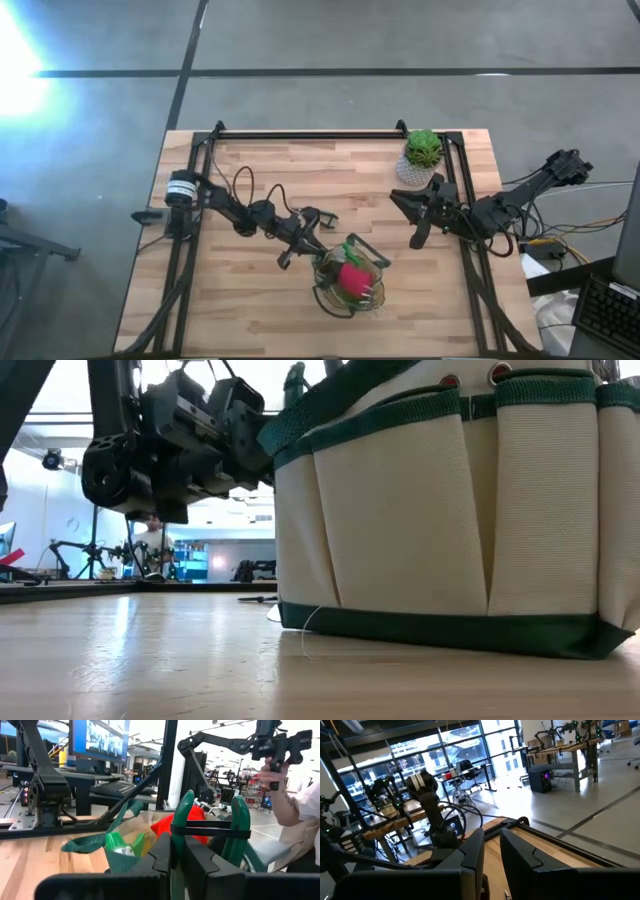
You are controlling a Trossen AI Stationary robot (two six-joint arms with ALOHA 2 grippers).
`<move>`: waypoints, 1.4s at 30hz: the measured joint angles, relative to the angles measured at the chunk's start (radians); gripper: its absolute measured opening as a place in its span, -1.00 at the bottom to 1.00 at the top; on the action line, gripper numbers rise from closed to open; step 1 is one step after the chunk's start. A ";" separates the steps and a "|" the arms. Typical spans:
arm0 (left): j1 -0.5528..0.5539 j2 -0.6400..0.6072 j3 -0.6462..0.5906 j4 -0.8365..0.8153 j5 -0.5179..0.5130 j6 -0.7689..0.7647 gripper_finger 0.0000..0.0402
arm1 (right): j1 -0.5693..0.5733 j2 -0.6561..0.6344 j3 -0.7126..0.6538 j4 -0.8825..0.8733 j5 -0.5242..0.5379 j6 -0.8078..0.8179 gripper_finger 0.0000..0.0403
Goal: Pick & Place Garden tools in Gardening bag
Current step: Put the left green shear scissors into the white gardening bag, then put the brown trowel into the white gardening bag
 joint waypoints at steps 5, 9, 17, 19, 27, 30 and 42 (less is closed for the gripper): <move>0.000 0.057 0.033 -0.004 -0.002 -0.002 -0.87 | 0.000 0.000 0.000 0.004 0.001 0.000 -0.72; 0.000 0.084 0.047 0.003 -0.003 -0.008 -0.87 | 0.000 0.000 0.000 0.005 0.001 0.000 -0.72; 0.001 0.054 0.050 -0.069 -0.001 -0.022 -0.86 | 0.000 0.000 0.000 0.001 0.001 -0.003 -0.72; 0.002 0.043 0.051 -0.099 -0.002 -0.028 -0.80 | 0.000 0.000 0.000 0.000 0.001 -0.003 -0.72; 0.002 0.043 0.049 -0.146 0.008 -0.101 -0.51 | 0.000 0.000 0.000 -0.002 0.001 -0.003 -0.72; 0.003 0.043 0.053 -0.176 0.007 -0.104 -0.44 | 0.000 0.000 0.000 -0.002 0.001 -0.002 -0.72; 0.041 -0.055 0.053 -0.429 0.008 -0.110 0.08 | 0.000 0.000 0.000 -0.006 0.001 -0.006 -0.72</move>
